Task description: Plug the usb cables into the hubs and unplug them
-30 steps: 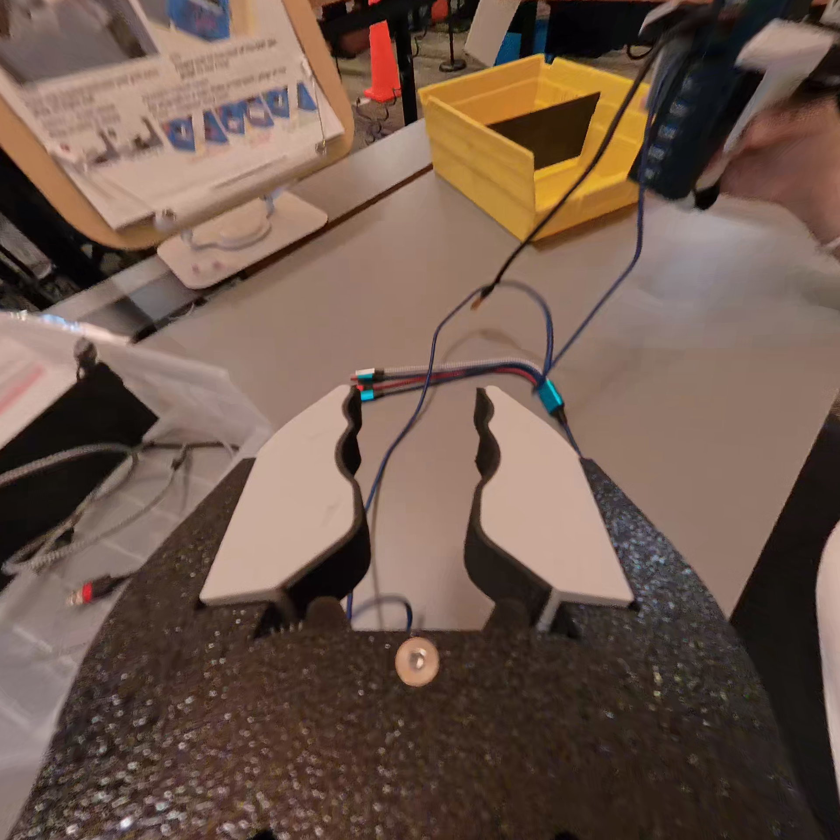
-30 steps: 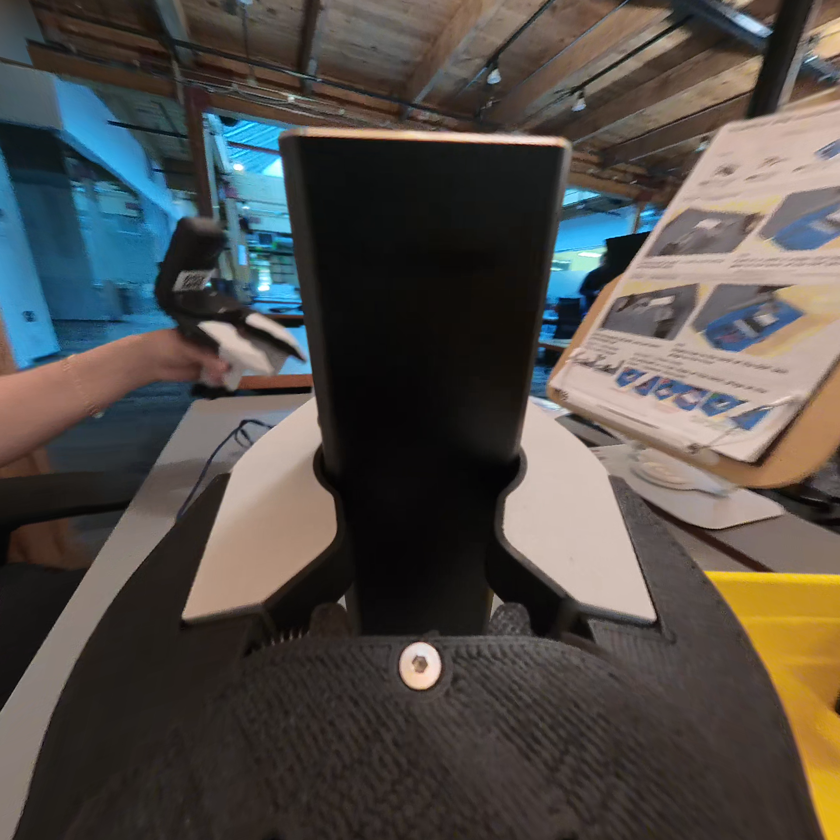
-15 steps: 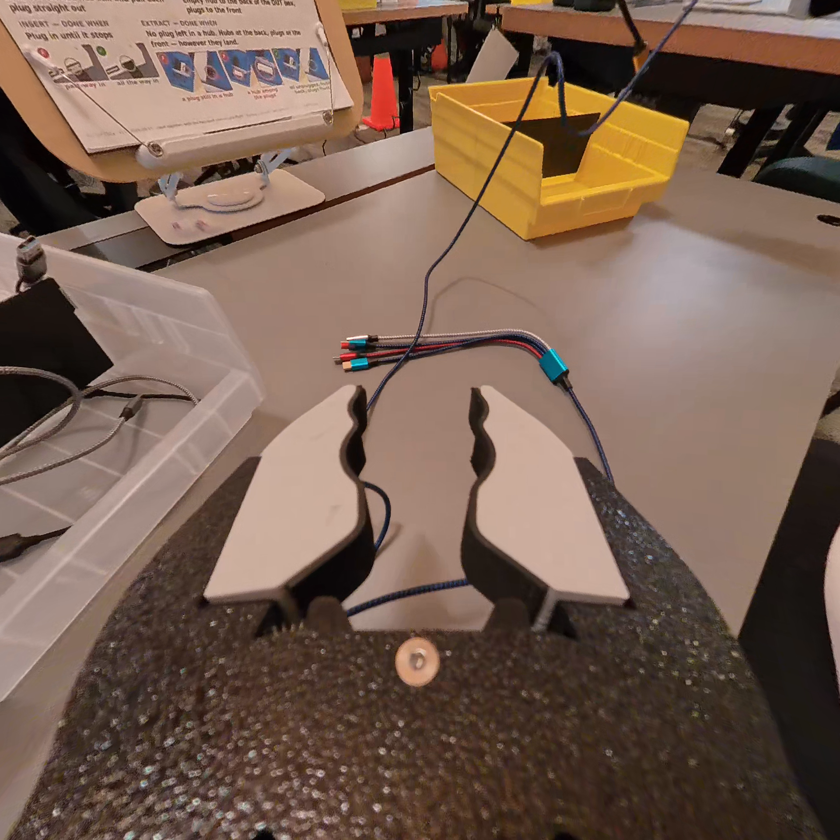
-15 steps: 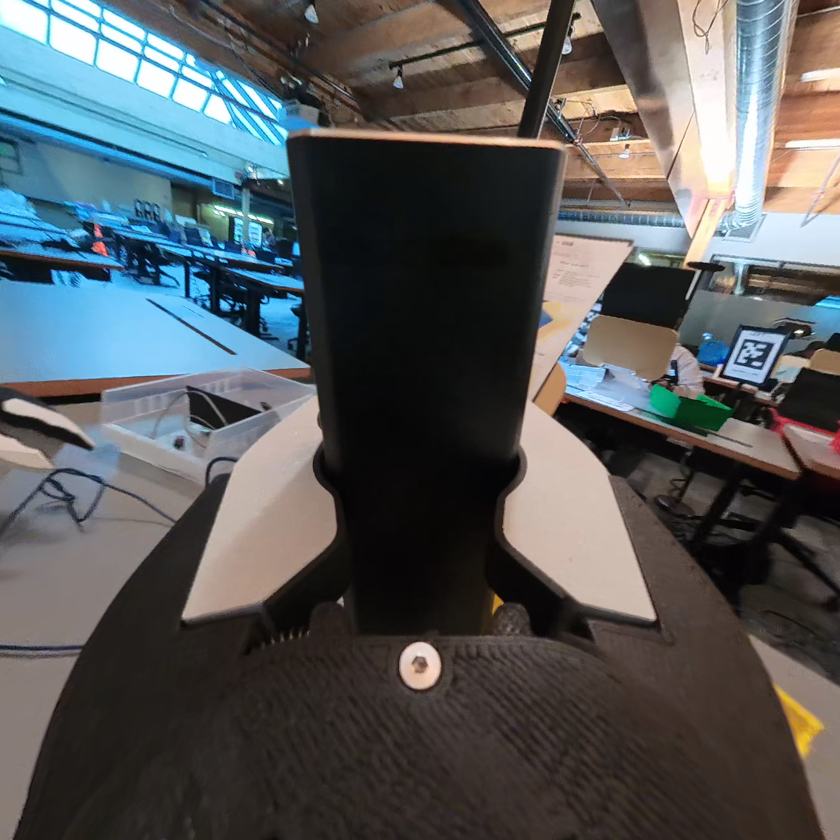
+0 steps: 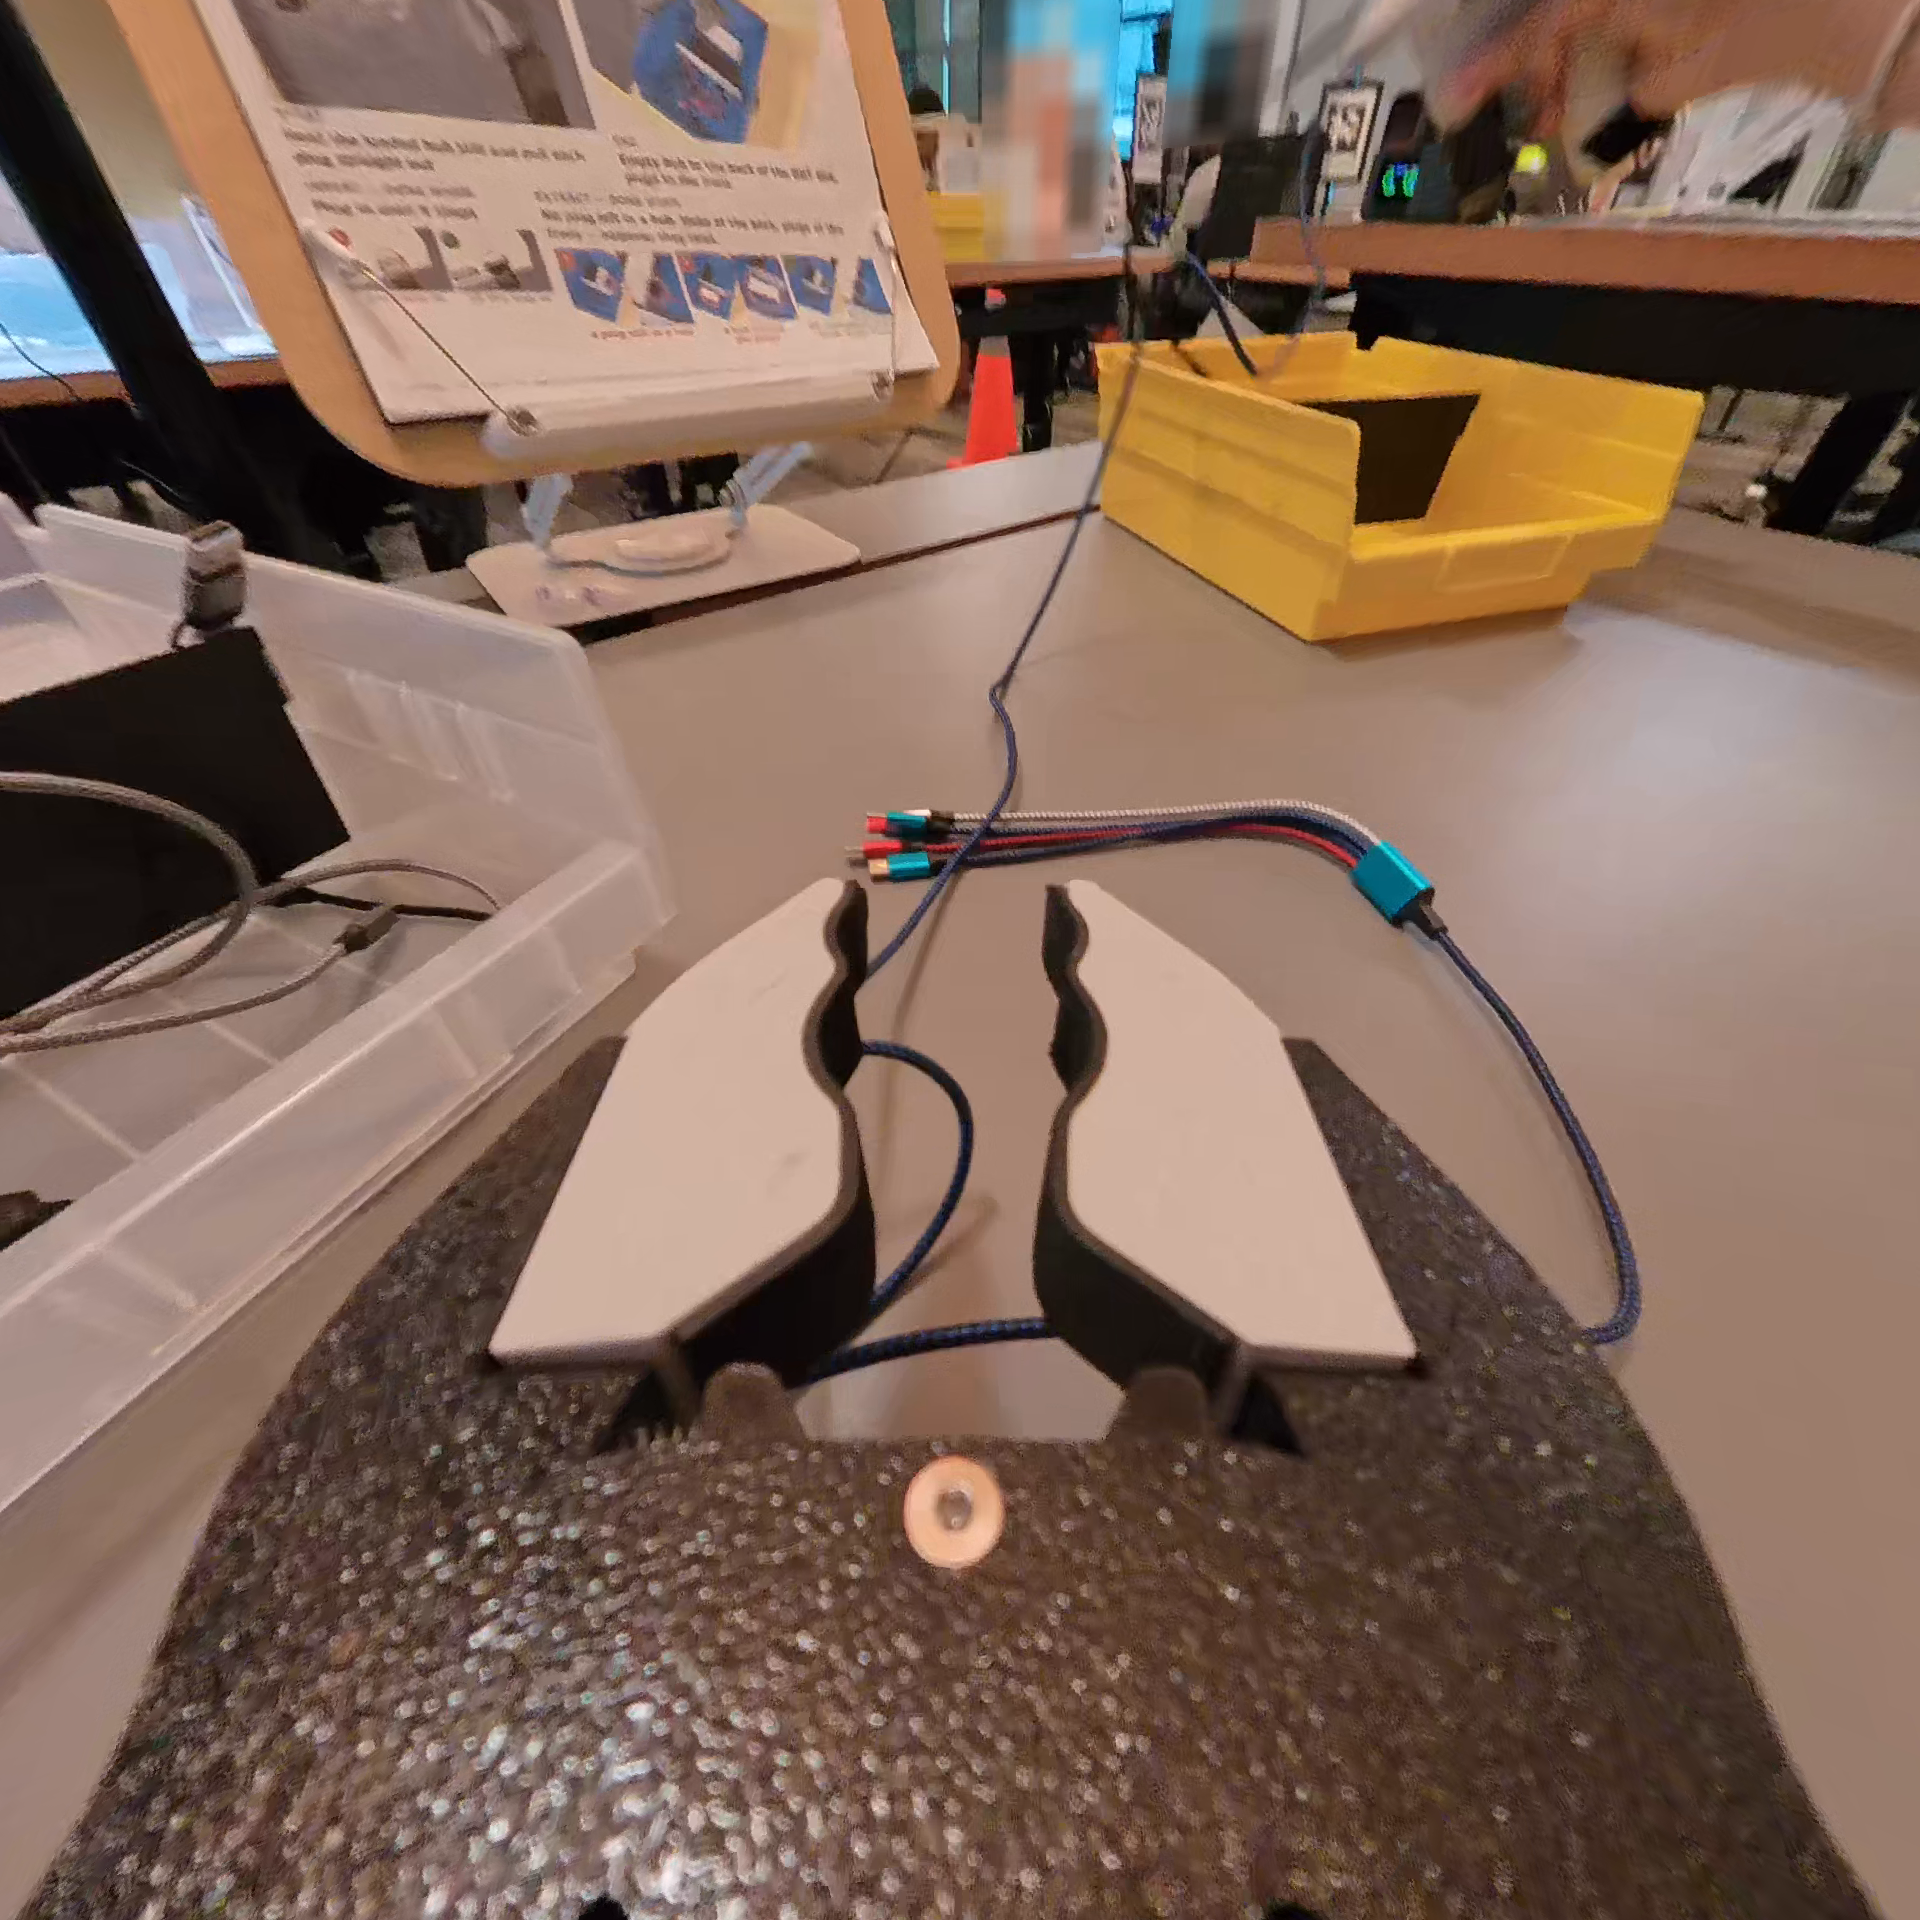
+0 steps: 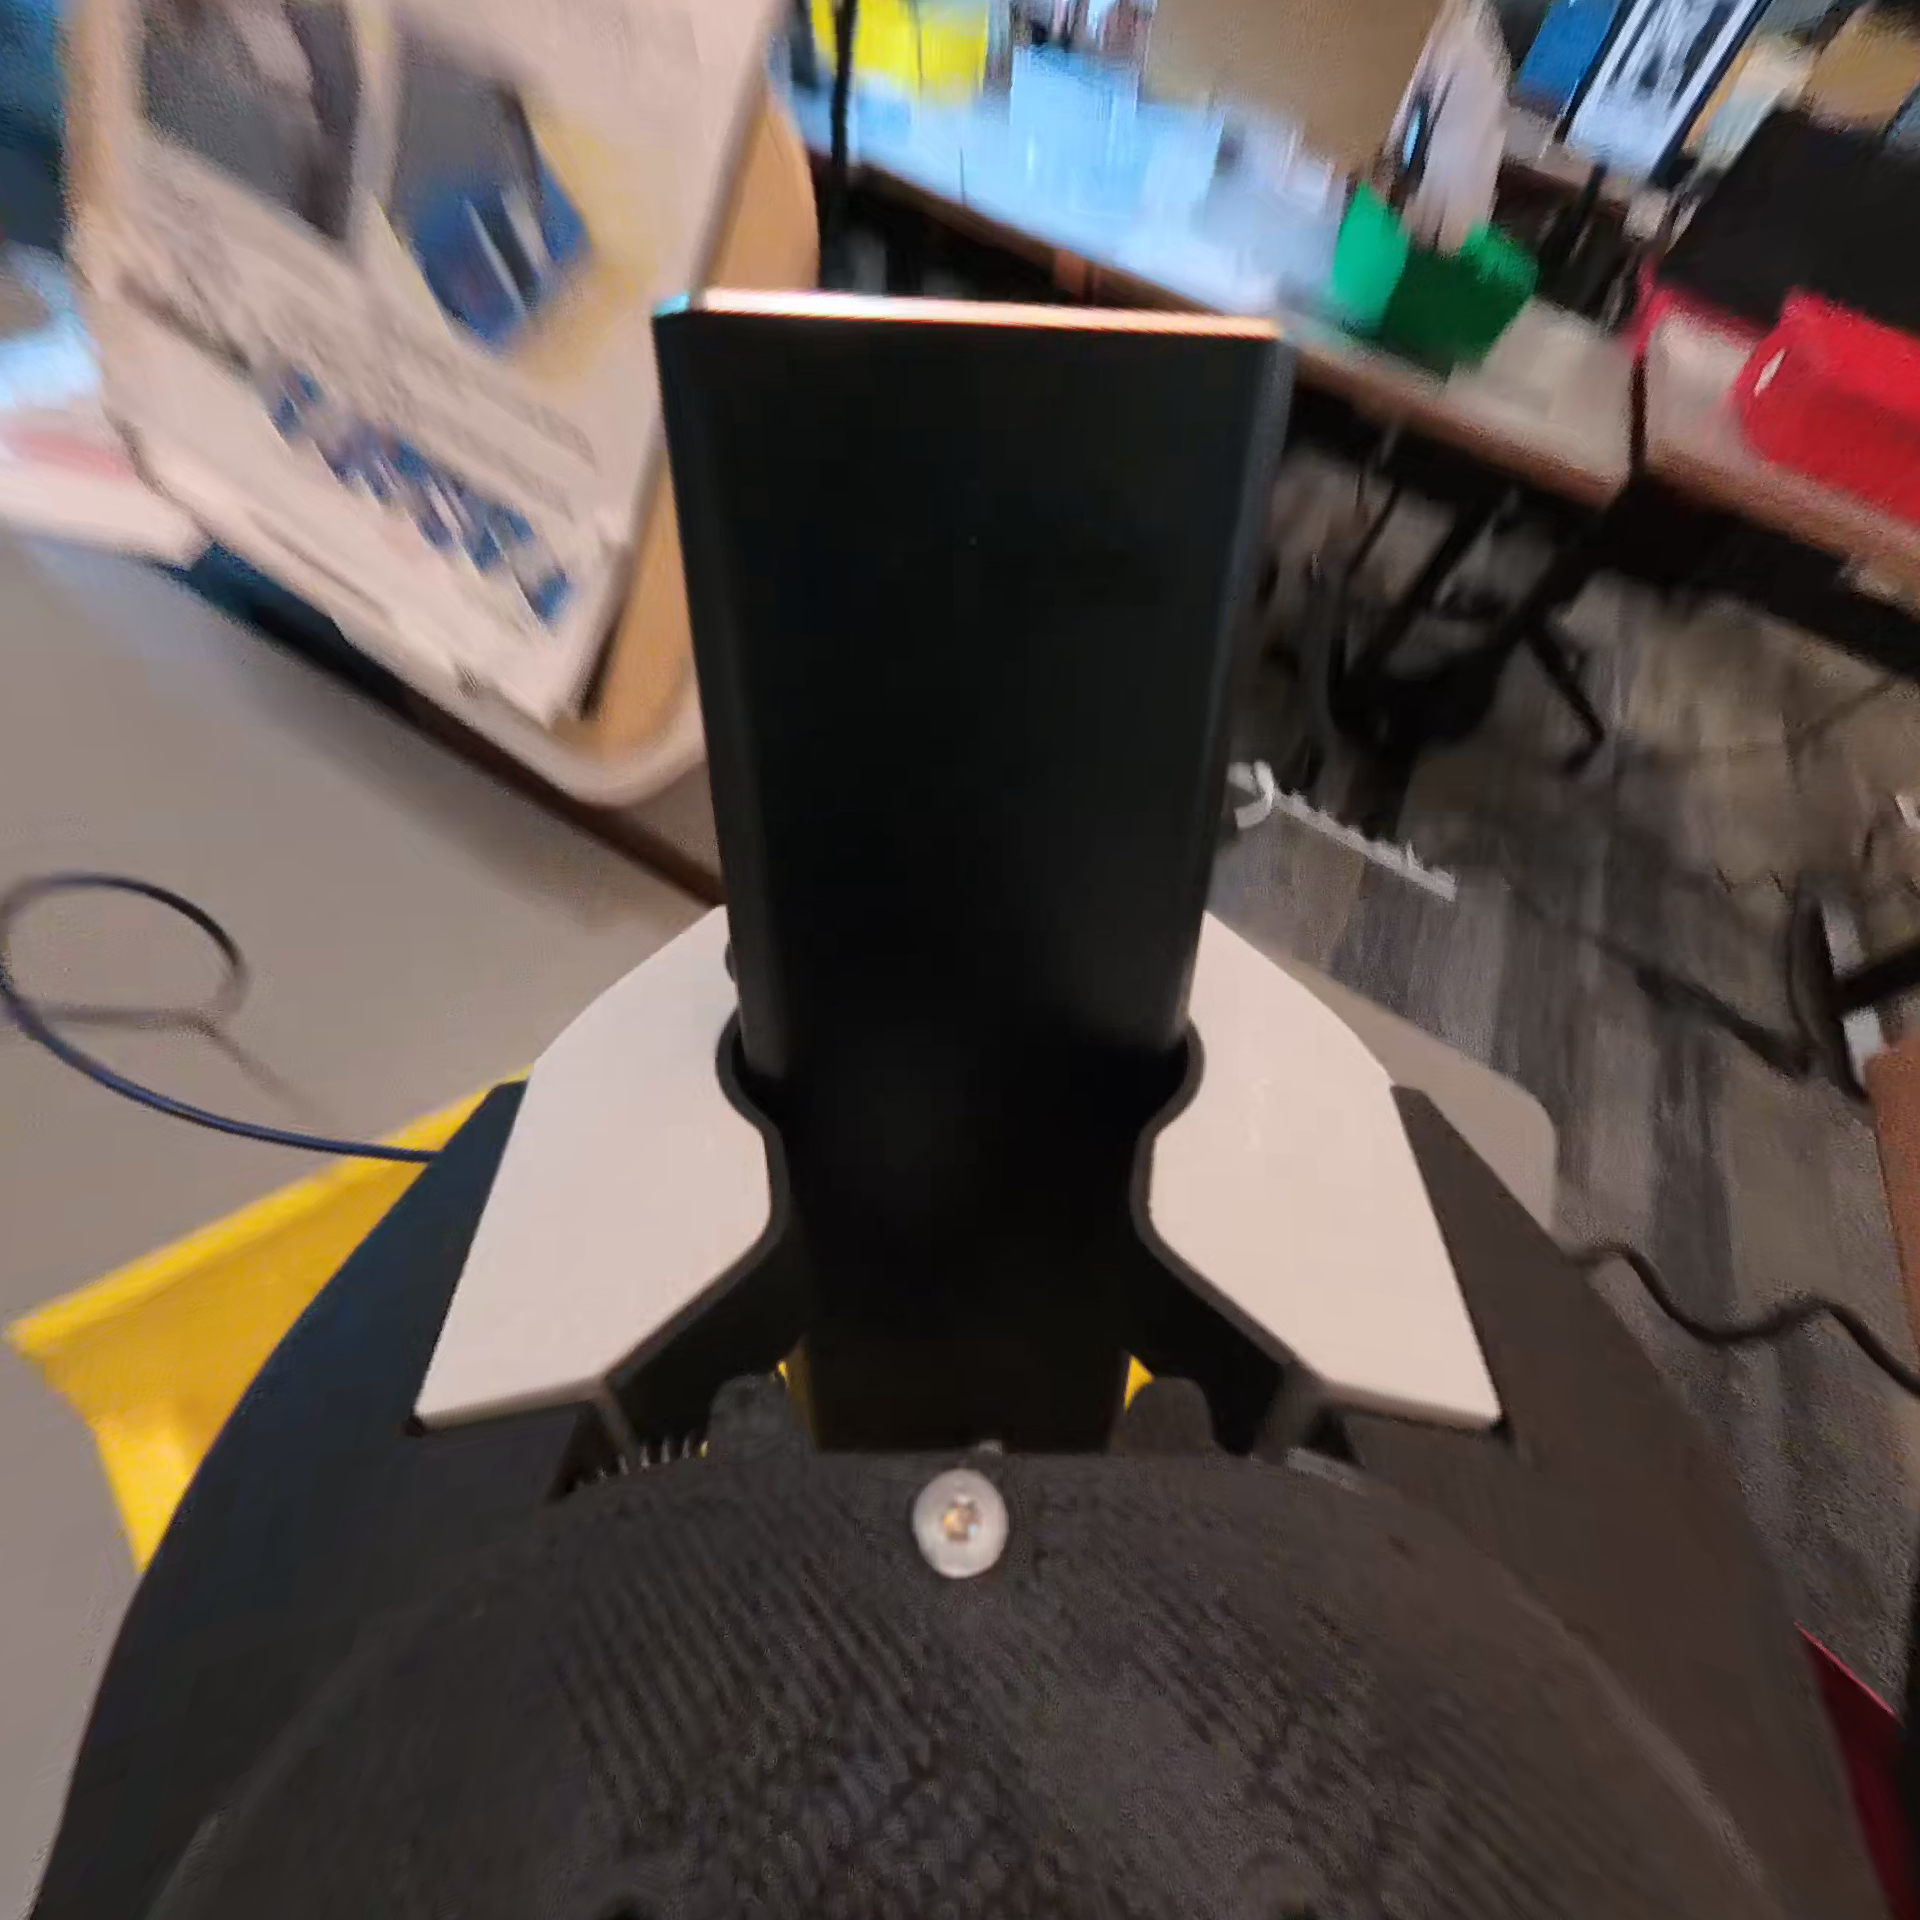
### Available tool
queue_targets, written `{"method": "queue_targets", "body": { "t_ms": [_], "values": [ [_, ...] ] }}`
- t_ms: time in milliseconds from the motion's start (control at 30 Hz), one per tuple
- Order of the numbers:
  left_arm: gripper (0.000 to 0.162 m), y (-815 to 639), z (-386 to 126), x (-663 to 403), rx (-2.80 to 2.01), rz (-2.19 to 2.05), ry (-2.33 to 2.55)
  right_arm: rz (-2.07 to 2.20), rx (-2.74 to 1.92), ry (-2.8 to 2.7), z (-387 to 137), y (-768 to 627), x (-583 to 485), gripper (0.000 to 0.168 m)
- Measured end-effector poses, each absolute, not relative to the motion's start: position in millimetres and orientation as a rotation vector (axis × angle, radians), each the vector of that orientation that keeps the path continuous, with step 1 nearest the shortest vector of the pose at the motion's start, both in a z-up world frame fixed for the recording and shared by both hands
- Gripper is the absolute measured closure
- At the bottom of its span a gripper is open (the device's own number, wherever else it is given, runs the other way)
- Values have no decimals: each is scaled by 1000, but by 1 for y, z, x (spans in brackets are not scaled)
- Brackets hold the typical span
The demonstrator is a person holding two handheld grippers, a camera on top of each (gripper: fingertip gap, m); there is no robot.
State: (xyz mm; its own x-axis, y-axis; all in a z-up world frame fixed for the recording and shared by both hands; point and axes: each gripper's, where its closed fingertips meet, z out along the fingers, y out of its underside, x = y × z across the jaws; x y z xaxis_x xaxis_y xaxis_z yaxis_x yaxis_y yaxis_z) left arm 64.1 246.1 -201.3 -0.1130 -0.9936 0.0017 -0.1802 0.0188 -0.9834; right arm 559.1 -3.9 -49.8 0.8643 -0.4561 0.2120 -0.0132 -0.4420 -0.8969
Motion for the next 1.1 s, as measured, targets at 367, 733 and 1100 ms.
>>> {"method": "queue_targets", "body": {
  "t_ms": [367, 733, 1100],
  "values": [
    [126, 260, -177, 57, -1111, -1095, 1233, -757, -2533, 96, -156, -19, 572, 99],
    [119, 283, -179, 57, -1189, -977, 1154, -221, -2378, -378, -110, 67, 355, 88],
    [112, 313, -167, 56, -1318, -1266, 913, -199, -2718, -566, -261, 190, 211, 81]
  ]
}}
